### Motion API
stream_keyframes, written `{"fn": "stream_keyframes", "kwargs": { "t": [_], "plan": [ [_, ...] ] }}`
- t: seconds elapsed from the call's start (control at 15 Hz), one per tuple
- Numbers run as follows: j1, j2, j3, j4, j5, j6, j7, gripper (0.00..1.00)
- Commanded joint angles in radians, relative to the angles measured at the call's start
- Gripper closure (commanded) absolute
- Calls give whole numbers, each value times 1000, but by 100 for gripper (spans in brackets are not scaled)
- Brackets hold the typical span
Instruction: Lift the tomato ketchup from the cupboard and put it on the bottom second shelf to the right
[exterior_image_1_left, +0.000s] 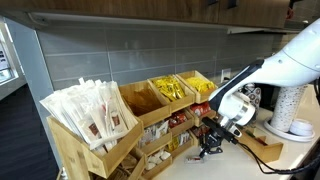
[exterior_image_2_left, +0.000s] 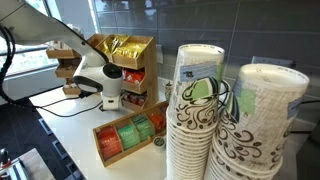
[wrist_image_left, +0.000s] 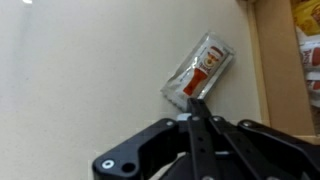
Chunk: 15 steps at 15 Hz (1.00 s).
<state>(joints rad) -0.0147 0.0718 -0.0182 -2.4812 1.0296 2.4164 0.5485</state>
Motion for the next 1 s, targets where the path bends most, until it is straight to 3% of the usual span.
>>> {"fn": "stream_keyframes", "kwargs": {
  "t": [0.0,0.13,0.2,0.33,0.93],
  "plan": [
    [10,15,3,2,14,20,3,100],
    [10,-2,2,-5,2,20,4,100],
    [11,-5,2,-7,0,18,6,75],
    [12,-4,3,-5,-2,13,10,66],
    [17,22,13,11,3,-28,19,1]
  ]
}}
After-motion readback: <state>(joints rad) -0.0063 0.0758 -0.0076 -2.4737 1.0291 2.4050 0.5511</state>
